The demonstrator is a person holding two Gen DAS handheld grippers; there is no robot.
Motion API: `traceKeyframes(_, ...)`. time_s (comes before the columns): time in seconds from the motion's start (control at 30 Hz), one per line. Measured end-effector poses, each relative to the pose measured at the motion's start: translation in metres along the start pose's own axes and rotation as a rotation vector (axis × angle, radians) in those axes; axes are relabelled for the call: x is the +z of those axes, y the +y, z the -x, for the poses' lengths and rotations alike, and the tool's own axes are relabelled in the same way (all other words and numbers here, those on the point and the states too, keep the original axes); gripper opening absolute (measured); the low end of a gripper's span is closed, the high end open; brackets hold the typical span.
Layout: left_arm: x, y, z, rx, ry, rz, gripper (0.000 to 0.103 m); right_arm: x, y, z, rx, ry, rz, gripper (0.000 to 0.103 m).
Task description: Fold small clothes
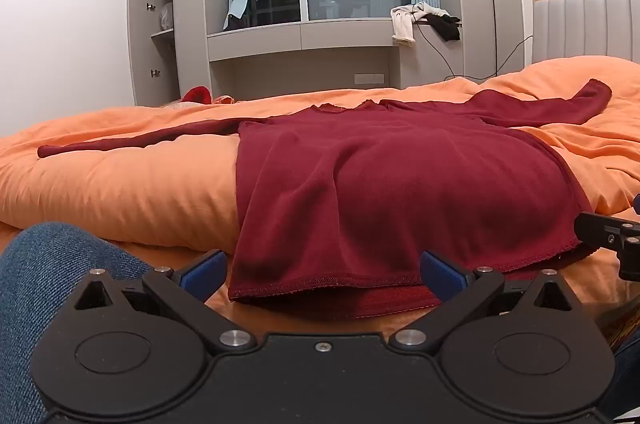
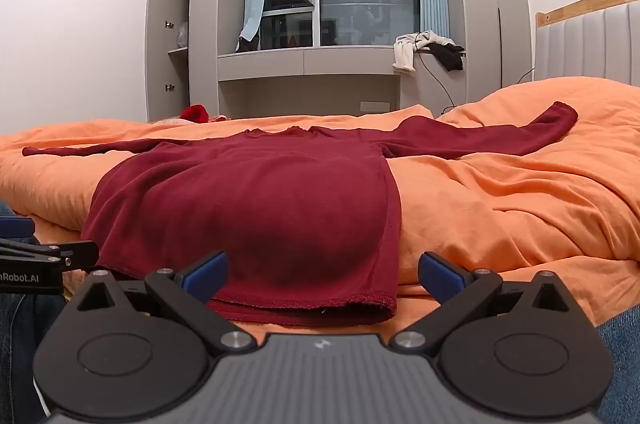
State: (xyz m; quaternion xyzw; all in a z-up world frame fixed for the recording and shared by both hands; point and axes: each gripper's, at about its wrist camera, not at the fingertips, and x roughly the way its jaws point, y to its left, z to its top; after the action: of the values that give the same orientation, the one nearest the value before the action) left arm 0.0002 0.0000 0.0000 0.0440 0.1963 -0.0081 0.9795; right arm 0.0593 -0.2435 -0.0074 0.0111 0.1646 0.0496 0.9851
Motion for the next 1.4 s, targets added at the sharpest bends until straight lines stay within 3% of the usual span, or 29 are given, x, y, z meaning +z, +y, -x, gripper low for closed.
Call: traceKeyframes(1.4, 0.0000, 0.0020, 0.0012, 0.008, -0.001, 0.010, 0.103, 0.0009, -0.0011, -0.0021, -0.002, 0.000, -0.005, 0.103)
